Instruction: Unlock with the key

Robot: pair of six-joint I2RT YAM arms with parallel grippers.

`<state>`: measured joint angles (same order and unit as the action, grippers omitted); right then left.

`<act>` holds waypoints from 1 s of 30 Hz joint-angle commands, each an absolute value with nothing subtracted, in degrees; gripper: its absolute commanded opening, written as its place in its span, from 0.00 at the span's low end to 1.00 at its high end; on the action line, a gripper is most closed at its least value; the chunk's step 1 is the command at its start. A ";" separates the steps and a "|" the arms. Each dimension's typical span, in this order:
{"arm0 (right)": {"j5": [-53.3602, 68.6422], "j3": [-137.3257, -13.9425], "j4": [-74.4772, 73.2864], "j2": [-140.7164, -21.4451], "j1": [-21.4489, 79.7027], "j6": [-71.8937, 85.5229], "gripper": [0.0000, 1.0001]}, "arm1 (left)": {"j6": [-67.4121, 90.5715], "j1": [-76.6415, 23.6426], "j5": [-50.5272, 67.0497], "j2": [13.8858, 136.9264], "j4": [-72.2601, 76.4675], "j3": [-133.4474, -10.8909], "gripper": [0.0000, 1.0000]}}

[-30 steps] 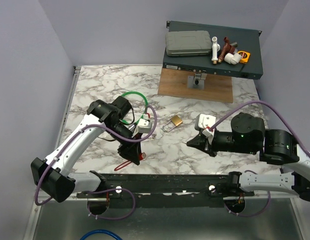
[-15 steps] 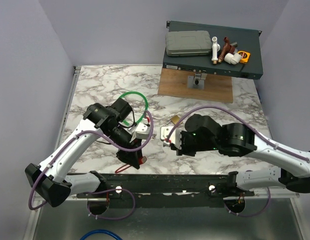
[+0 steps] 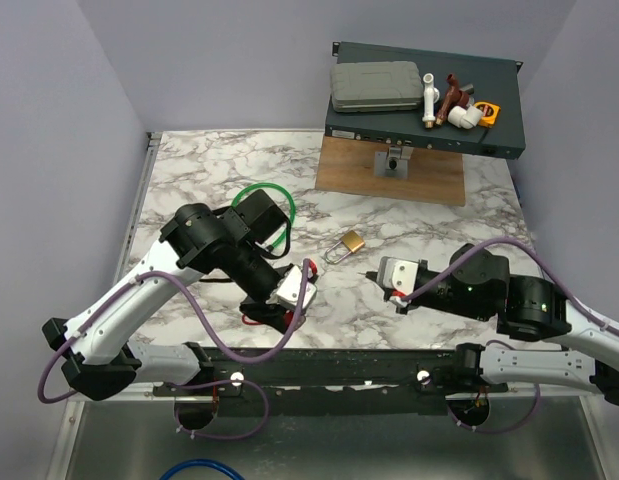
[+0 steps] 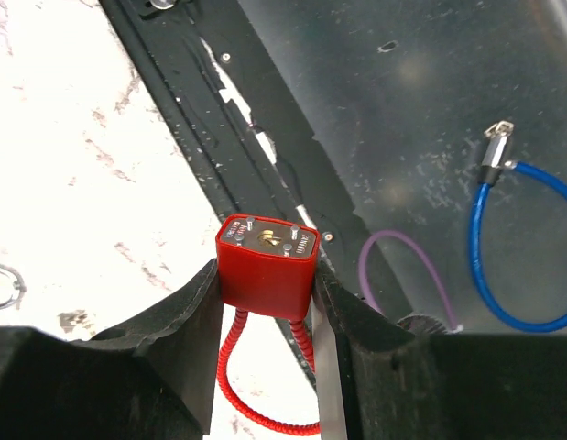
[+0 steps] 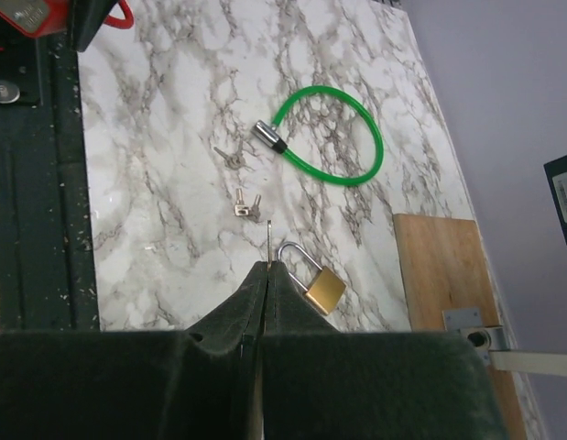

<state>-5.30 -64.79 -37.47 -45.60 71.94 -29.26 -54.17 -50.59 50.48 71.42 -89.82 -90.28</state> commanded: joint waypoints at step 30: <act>-10.00 -61.76 -29.32 -43.64 72.28 -28.21 0.01 | -58.52 -59.32 36.93 70.68 -93.24 -98.97 0.08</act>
<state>-10.63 -60.42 -29.67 -43.20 71.94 -29.15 -56.93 -58.92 37.43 71.61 -89.69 -98.54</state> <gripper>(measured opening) 0.008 0.366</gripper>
